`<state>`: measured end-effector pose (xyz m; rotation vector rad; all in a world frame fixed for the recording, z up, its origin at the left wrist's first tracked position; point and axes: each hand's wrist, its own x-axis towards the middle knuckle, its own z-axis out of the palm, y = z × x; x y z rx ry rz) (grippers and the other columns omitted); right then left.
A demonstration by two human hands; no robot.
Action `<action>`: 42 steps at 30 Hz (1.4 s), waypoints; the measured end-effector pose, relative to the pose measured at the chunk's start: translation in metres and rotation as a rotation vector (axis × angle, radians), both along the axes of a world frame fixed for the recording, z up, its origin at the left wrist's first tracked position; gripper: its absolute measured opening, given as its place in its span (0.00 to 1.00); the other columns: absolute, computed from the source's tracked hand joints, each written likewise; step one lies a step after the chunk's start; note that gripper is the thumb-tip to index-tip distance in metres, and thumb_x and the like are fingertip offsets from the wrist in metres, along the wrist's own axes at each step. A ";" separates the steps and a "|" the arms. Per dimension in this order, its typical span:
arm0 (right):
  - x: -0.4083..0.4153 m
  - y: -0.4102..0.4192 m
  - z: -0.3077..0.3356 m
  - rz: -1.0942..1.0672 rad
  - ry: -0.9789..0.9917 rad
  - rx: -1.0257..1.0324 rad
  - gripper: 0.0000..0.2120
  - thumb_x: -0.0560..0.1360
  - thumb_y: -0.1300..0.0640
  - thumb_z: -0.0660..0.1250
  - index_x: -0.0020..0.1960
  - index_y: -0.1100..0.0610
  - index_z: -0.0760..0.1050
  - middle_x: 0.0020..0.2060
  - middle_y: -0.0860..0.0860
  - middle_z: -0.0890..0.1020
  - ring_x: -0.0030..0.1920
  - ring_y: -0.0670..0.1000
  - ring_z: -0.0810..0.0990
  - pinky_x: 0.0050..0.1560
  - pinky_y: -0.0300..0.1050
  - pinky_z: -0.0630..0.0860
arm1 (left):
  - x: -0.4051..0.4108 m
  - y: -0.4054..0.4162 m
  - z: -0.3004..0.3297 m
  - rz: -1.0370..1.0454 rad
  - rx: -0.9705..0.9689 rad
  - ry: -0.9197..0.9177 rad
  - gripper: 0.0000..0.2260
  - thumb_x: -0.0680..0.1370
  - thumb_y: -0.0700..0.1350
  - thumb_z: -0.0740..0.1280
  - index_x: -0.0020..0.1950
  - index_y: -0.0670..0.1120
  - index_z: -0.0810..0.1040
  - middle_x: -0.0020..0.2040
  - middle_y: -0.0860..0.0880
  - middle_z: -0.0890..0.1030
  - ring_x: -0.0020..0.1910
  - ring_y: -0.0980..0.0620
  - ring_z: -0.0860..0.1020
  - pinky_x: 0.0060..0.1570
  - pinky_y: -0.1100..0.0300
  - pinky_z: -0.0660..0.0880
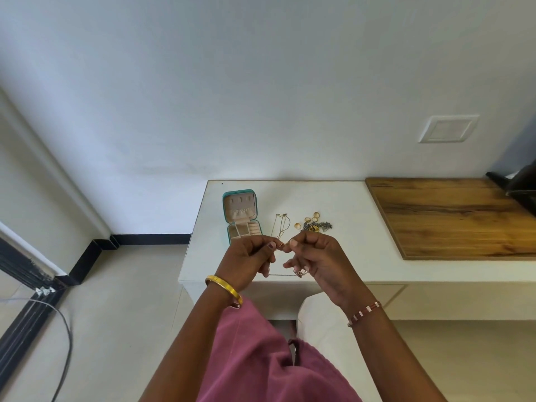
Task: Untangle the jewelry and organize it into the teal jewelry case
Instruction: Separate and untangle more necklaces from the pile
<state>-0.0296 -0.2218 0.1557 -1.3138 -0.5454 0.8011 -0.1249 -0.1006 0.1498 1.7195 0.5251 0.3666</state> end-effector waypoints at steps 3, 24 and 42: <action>0.004 0.001 -0.003 -0.024 0.152 0.088 0.13 0.73 0.70 0.61 0.33 0.61 0.77 0.28 0.53 0.80 0.25 0.48 0.72 0.44 0.48 0.78 | -0.002 0.004 -0.001 -0.025 0.110 0.066 0.12 0.77 0.42 0.62 0.35 0.51 0.78 0.31 0.45 0.77 0.27 0.54 0.73 0.40 0.57 0.75; 0.006 0.005 -0.010 0.050 0.301 0.145 0.03 0.67 0.65 0.63 0.35 0.62 0.74 0.26 0.55 0.76 0.28 0.51 0.76 0.45 0.49 0.80 | 0.001 -0.006 -0.005 0.105 -0.670 -0.138 0.10 0.77 0.43 0.60 0.38 0.43 0.77 0.26 0.50 0.71 0.21 0.56 0.64 0.22 0.67 0.61; 0.030 0.077 -0.036 0.101 -0.110 -0.239 0.02 0.73 0.63 0.68 0.42 0.61 0.77 0.20 0.51 0.75 0.18 0.47 0.70 0.32 0.45 0.75 | 0.026 0.050 -0.048 0.331 -0.443 -0.020 0.09 0.78 0.40 0.61 0.40 0.44 0.78 0.24 0.49 0.70 0.21 0.56 0.68 0.27 0.64 0.76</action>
